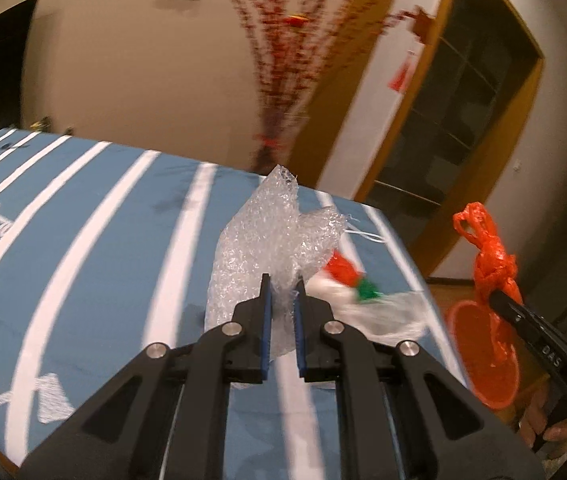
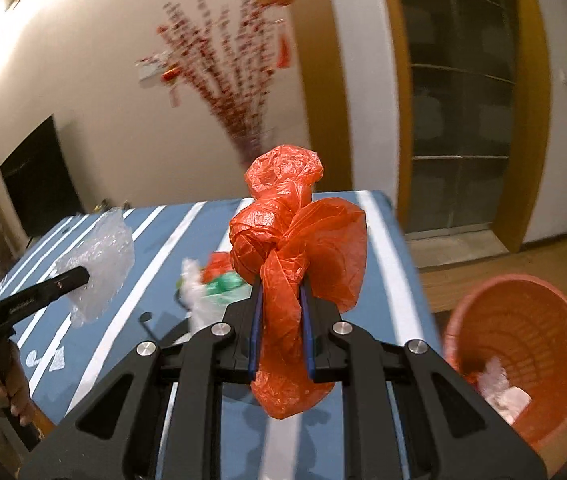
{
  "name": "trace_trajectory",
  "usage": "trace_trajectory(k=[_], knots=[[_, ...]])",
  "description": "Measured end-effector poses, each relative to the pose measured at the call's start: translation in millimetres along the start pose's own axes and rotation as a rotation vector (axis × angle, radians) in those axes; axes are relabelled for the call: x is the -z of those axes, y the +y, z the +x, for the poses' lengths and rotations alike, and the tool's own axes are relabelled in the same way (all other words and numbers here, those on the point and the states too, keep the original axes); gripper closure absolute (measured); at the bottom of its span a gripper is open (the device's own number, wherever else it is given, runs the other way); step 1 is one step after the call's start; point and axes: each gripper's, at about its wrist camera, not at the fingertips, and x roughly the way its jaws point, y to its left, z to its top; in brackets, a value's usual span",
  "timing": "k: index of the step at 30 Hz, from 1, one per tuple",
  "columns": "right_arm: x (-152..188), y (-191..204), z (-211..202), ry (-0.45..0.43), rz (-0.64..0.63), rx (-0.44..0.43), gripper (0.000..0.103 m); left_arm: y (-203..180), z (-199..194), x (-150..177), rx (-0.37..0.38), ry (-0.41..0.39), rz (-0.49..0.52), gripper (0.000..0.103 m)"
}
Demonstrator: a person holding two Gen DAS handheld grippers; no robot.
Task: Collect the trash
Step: 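Carry both bags over the orange basket and open both tools to drop them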
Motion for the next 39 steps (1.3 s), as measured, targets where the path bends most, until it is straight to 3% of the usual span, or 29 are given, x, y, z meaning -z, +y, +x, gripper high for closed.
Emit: trace_trajectory(k=[12,24,33,39], knots=[[9,-77,-38,-0.045,0.108,0.128,0.087,-118,18,19,0.206,0.058,0.094,0.092],[22,-165,-61,-0.061,0.231,0.248,0.087,-226,58,51,0.374,0.168,0.164,0.092],[32,-209,-61,-0.056,0.299,0.3,0.087,-280,90,74,0.451,0.242,0.213,0.092],[36,-226,-50,-0.034,0.334,0.31,0.085,-303,113,85,0.461,0.279,0.227,0.09]])
